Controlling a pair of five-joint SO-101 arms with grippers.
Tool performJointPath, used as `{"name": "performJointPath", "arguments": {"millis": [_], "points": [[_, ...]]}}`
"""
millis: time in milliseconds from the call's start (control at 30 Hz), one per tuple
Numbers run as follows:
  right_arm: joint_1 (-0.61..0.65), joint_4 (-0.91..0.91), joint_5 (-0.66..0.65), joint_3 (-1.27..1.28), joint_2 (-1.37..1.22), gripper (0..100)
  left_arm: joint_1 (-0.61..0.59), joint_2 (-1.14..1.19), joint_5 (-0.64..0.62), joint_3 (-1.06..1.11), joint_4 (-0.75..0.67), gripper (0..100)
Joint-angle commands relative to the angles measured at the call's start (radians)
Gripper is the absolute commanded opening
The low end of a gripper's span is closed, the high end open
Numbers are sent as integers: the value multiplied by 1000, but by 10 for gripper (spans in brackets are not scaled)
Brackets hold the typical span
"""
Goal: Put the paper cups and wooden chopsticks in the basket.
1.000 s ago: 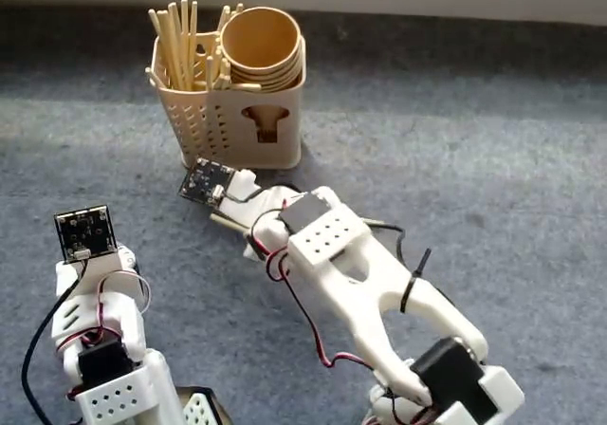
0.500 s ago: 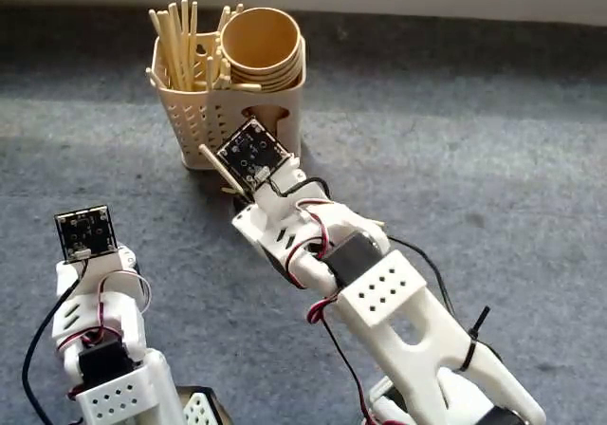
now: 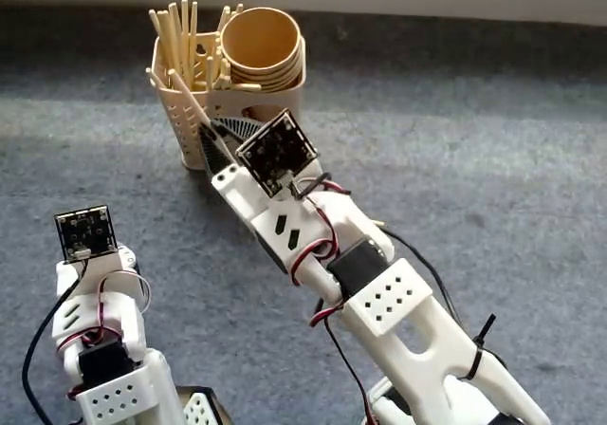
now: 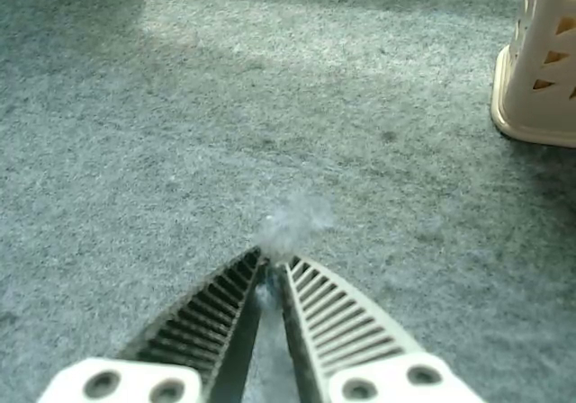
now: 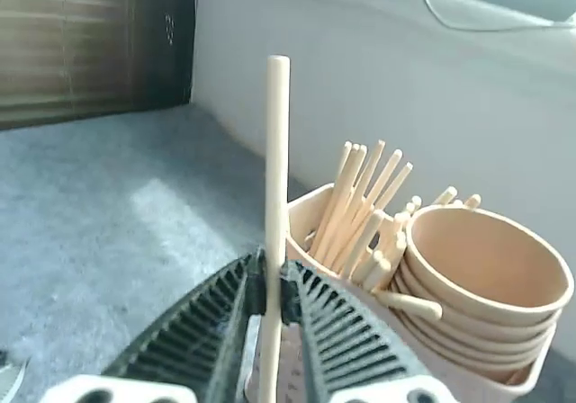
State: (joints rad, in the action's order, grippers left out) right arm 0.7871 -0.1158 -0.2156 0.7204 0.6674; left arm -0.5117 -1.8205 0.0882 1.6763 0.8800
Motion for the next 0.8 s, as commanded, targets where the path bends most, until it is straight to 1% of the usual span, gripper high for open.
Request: {"name": "performJointPath", "arguments": {"millis": [0,133,267,767], "points": [[12,160,5,-13,24,6,16,-15,9,19,-18,18],[12,369,8,-13,22,6,16,-15,9,19,-18,18],[12,460,6,-22,-5,6,16,-15,9,19,-18,18],[8,470,6,-530,-435,6,16,-15,9,19,-18,18]]}}
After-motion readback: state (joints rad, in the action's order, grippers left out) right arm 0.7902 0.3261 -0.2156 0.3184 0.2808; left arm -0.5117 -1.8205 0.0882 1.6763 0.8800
